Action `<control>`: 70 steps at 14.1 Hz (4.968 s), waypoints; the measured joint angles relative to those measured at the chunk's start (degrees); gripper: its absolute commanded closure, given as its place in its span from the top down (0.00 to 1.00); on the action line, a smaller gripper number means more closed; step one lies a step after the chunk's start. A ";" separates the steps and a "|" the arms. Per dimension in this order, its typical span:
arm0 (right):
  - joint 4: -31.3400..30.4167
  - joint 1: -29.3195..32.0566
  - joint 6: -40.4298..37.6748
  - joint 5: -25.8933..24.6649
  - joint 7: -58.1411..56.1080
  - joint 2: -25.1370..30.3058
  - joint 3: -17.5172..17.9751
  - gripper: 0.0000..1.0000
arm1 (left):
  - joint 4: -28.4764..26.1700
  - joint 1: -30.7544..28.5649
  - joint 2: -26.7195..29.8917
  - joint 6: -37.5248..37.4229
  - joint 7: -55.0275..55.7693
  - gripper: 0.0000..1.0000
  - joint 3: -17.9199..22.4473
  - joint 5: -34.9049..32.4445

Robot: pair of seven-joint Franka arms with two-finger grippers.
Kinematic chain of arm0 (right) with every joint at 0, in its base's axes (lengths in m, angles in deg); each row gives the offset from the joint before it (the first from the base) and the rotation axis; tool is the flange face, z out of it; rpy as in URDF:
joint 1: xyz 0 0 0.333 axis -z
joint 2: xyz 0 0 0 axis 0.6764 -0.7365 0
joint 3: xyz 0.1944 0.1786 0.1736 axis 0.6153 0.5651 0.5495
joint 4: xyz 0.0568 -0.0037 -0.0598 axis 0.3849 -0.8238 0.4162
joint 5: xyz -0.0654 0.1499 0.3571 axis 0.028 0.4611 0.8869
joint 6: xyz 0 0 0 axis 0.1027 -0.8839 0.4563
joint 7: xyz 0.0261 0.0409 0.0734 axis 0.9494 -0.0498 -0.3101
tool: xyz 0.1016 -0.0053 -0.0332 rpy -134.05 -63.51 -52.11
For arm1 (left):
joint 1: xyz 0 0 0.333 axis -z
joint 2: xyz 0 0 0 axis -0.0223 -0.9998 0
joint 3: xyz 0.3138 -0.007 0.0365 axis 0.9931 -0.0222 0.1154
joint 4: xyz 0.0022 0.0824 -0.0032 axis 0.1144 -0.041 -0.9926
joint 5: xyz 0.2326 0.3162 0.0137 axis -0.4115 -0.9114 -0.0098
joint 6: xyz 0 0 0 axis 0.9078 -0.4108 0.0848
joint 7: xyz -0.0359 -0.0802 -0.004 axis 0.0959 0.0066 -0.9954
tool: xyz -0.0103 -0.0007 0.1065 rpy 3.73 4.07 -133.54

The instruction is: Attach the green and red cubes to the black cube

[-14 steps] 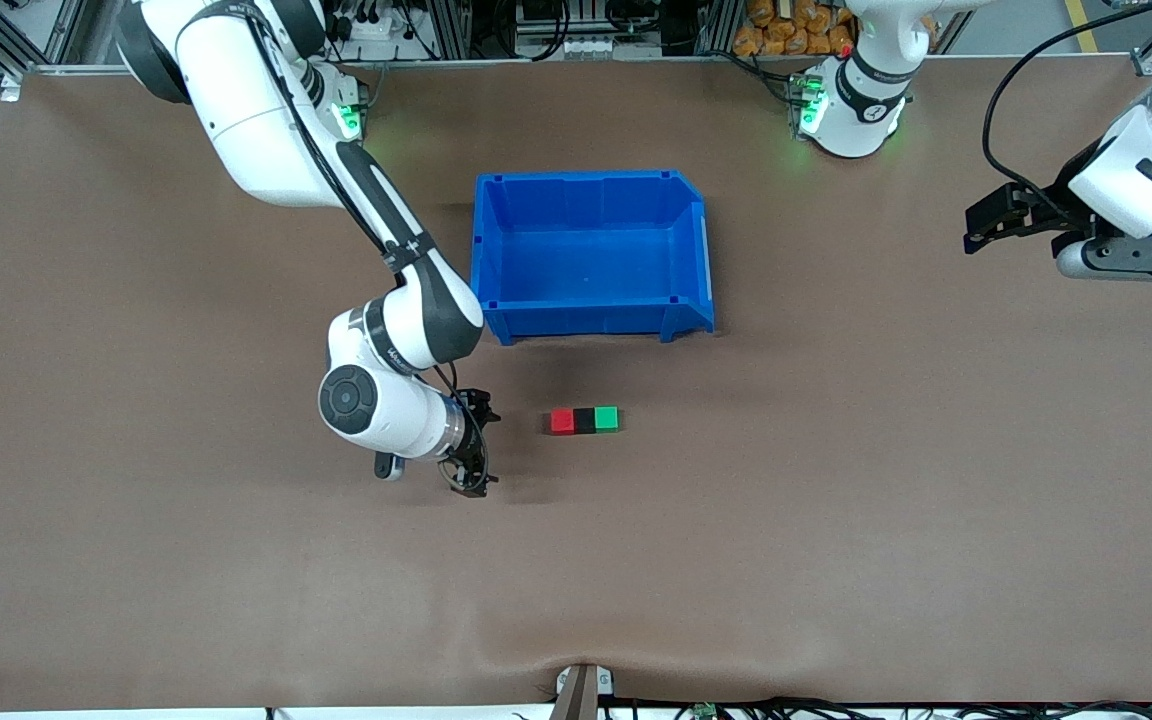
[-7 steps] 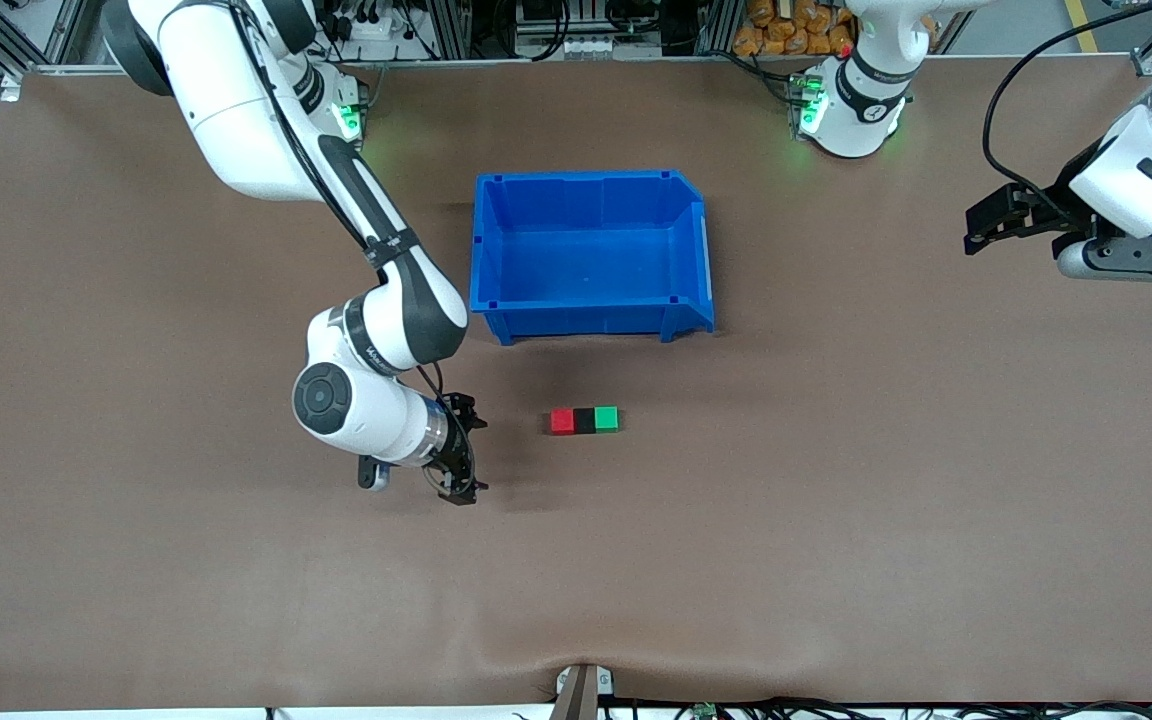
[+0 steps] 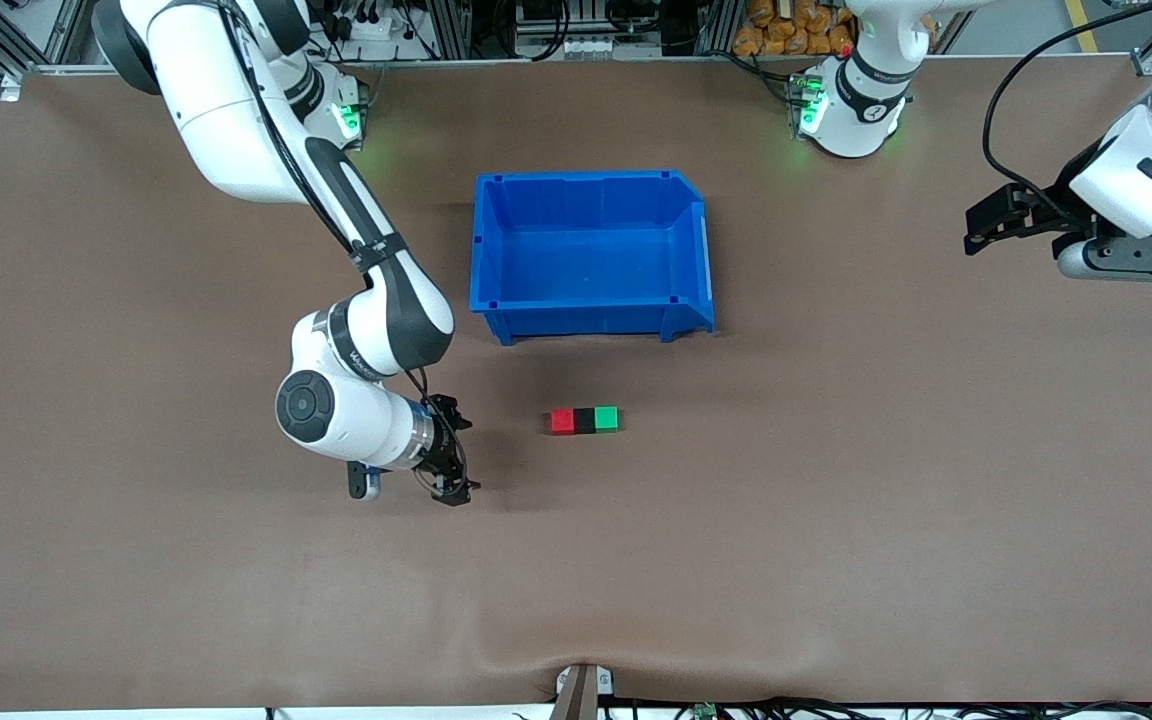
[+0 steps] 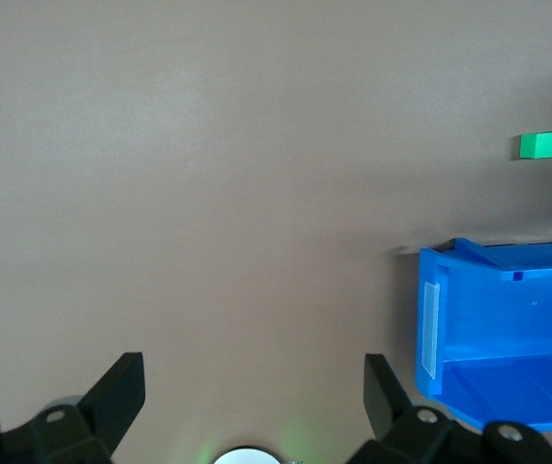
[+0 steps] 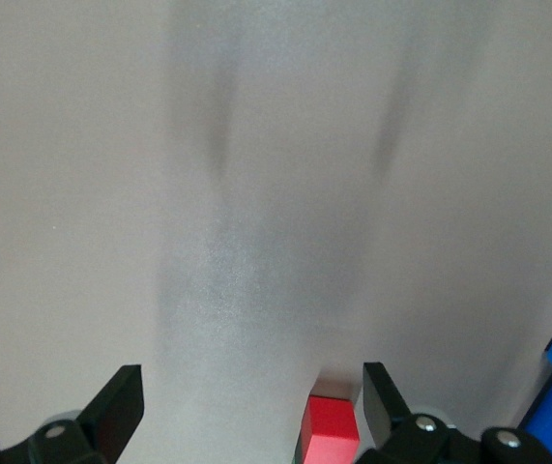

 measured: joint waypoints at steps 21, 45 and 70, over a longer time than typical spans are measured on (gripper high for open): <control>0.93 4.37 -9.84 -0.04 -9.83 4.20 -0.21 1.00 | 0.33 -0.27 -0.25 0.49 0.00 1.00 0.03 0.00; 1.14 11.83 -20.58 -2.33 -36.53 9.02 -0.24 1.00 | 2.68 -0.18 -2.00 0.89 0.00 1.00 0.05 -0.46; 1.17 15.21 -25.78 -6.94 -47.19 11.90 -0.18 1.00 | 2.72 -0.41 -2.02 0.89 0.00 1.00 0.11 -0.46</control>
